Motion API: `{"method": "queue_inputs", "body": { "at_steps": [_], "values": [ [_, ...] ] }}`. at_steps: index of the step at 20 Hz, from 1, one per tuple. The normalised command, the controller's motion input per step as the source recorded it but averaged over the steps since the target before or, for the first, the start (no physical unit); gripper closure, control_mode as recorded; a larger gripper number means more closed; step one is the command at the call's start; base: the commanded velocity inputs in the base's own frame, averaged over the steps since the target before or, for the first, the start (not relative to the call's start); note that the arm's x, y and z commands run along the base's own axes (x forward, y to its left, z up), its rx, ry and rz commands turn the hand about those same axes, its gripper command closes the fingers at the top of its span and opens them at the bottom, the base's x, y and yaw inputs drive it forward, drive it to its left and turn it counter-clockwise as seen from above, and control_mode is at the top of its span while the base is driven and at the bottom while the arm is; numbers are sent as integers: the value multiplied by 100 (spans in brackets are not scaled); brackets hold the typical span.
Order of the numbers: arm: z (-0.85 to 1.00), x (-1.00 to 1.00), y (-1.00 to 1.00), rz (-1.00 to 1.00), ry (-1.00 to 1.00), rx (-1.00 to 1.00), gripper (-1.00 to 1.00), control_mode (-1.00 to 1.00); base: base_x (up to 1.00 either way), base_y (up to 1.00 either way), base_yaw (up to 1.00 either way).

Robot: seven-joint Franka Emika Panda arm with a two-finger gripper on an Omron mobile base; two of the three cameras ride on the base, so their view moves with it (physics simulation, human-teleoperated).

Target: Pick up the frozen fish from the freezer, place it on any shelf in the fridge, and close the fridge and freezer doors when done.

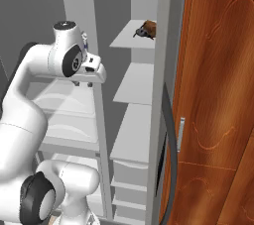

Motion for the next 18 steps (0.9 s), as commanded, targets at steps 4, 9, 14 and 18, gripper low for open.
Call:
{"method": "queue_inputs", "body": {
  "at_steps": [4, 9, 14, 18],
  "values": [
    [0, -9, 0, 0, 0, 0, -100, -100, 0, 0, 0],
    [0, -41, -5, 0, 0, 0, -100, -100, 0, 0, 0],
    [0, -77, -29, 0, -6, 0, -100, -100, 0, 0, 0],
    [0, -64, -11, 0, -8, 0, -100, -100, 0, 0, 0]
  ]
}}
